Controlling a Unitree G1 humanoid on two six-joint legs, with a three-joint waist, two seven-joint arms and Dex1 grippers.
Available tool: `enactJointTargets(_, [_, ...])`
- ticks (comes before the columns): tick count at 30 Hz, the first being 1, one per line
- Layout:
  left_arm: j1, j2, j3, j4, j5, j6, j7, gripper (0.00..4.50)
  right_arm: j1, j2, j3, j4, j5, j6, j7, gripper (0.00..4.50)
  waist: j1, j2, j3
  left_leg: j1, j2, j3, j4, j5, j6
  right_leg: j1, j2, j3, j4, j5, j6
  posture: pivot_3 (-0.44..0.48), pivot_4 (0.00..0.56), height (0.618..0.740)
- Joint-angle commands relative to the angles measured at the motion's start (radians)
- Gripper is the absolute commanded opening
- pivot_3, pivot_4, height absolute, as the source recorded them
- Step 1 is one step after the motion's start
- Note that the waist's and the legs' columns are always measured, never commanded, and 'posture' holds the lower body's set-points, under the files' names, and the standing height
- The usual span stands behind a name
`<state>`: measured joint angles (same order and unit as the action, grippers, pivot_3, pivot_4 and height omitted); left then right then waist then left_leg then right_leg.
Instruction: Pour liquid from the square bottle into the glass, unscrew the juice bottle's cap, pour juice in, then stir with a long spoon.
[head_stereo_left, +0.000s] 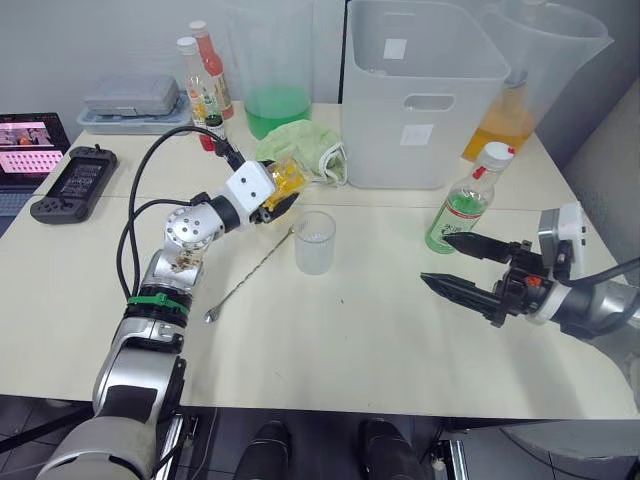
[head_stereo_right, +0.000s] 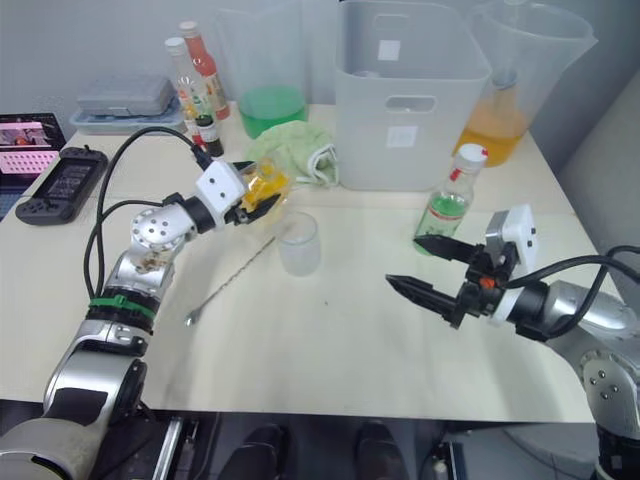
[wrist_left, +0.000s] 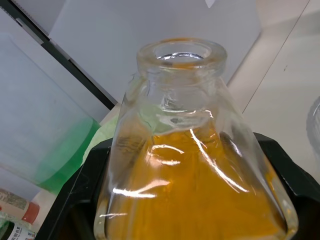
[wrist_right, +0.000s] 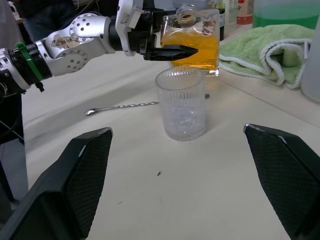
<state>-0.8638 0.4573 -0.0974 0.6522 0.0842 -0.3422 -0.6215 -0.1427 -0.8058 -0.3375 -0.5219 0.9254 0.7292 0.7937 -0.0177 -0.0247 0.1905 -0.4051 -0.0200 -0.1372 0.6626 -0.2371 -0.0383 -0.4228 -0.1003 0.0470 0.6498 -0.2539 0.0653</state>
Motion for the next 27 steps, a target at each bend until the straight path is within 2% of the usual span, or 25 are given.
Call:
enactJointTargets(1, [-0.041,0.009,0.026,-0.031,0.002,-0.092,0.042,2.8,-0.003,0.001,-0.018,-0.033,0.014,-0.011,-0.013,4.47,-0.001,0.0,0.0,0.0,0.0,0.0,0.0,0.0,0.0,0.0,0.0,0.0,0.0,0.0,0.0,0.0,0.15,0.74])
enactJointTargets(10, [-0.036,0.012,0.0,0.027,0.064,-0.193,0.083,2.8,-0.008,0.003,-0.02,-0.037,0.018,-0.014,-0.033,4.47,-0.001,0.0,0.0,0.0,0.0,0.0,0.001,0.0,0.0,0.0,0.0,0.0,0.001,0.0,0.0,0.0,0.15,0.74])
enactJointTargets(18, [-0.038,0.039,-0.032,0.098,0.165,-0.307,0.175,2.8,-0.015,0.021,-0.01,-0.048,0.023,-0.015,-0.062,4.47,-0.002,0.0,0.0,0.001,0.0,0.0,0.004,0.0,0.0,0.0,0.0,0.0,0.007,0.0,0.0,0.0,0.15,0.74])
enactJointTargets(27, [-0.069,0.048,-0.047,0.135,0.244,-0.36,0.285,2.8,-0.029,0.028,-0.001,-0.047,0.024,-0.016,-0.073,4.47,-0.001,0.0,0.0,0.001,0.0,0.0,0.008,0.0,0.0,0.0,0.0,0.0,0.01,0.0,0.0,0.0,0.15,0.74])
